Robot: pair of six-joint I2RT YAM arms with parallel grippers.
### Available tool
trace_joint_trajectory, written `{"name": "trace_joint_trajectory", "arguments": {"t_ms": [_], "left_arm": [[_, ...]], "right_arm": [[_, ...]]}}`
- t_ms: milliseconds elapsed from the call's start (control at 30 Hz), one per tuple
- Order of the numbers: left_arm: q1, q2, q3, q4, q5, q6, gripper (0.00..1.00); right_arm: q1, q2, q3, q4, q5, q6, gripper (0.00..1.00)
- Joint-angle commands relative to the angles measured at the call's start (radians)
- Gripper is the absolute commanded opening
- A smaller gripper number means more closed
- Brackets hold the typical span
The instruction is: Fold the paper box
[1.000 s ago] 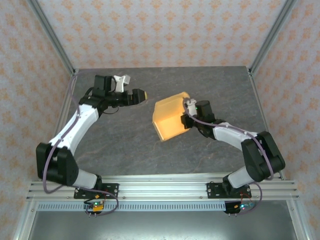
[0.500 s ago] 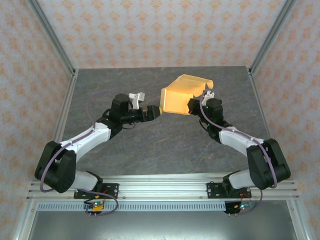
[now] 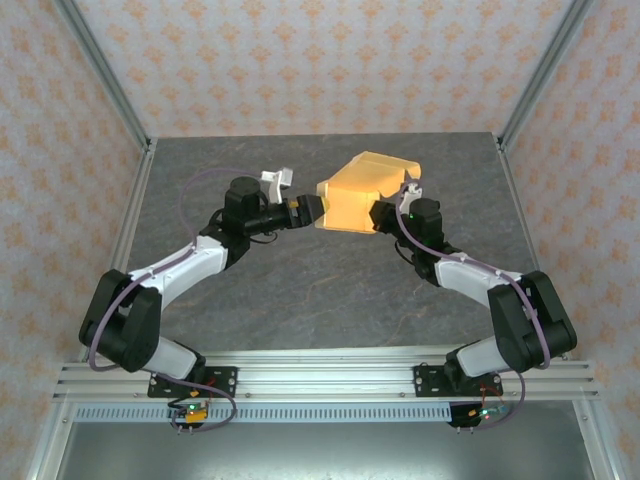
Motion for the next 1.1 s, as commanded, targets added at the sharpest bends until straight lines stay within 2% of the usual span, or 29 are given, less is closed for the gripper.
{"name": "trace_joint_trajectory", "arguments": {"t_ms": [0, 100, 233, 333, 400, 467, 567, 600, 633, 667, 767, 833, 867, 1067], "left_arm": [[0.003, 0.035, 0.059, -0.026, 0.06, 0.048, 0.78], [-0.003, 0.044, 0.095, -0.104, 0.038, 0.102, 0.6], [-0.008, 0.047, 0.114, -0.127, 0.028, 0.117, 0.39], [-0.01, 0.05, 0.103, -0.097, 0.004, 0.071, 0.34], [-0.011, 0.051, 0.091, -0.074, 0.0, 0.045, 0.29], [-0.011, 0.047, 0.092, -0.105, -0.01, 0.059, 0.28], [0.001, 0.045, 0.1, -0.149, -0.042, 0.032, 0.27], [0.009, 0.05, 0.103, -0.153, -0.047, -0.001, 0.28], [0.018, 0.056, 0.104, -0.14, -0.057, -0.064, 0.29], [0.021, 0.06, 0.092, -0.084, -0.066, -0.148, 0.29], [0.019, 0.067, 0.05, 0.083, -0.096, -0.362, 0.3], [0.015, 0.062, 0.052, 0.115, -0.108, -0.412, 0.31], [0.014, 0.057, 0.058, 0.108, -0.11, -0.415, 0.31], [0.012, 0.045, 0.069, 0.113, -0.105, -0.455, 0.32]], "right_arm": [[0.01, 0.005, 0.004, 0.05, -0.057, -0.018, 0.11], [0.012, 0.013, 0.017, 0.042, -0.085, -0.019, 0.11], [0.025, 0.02, 0.021, 0.026, -0.063, -0.047, 0.14], [0.026, 0.037, 0.032, 0.033, -0.06, -0.025, 0.25], [0.016, 0.051, 0.04, 0.065, -0.084, 0.016, 0.38], [-0.016, 0.067, 0.03, 0.122, -0.128, 0.091, 0.52], [-0.077, 0.094, -0.009, 0.304, -0.25, 0.256, 0.65], [-0.085, 0.101, -0.021, 0.35, -0.251, 0.314, 0.66], [-0.093, 0.112, -0.043, 0.436, -0.233, 0.436, 0.68], [-0.096, 0.133, -0.062, 0.547, -0.219, 0.569, 0.7], [-0.095, 0.19, -0.082, 0.734, -0.139, 0.83, 0.71], [-0.095, 0.233, -0.098, 0.823, -0.067, 0.964, 0.72], [-0.092, 0.245, -0.099, 0.825, -0.04, 1.016, 0.72], [-0.078, 0.252, -0.029, 0.826, -0.032, 1.055, 0.73]]}}
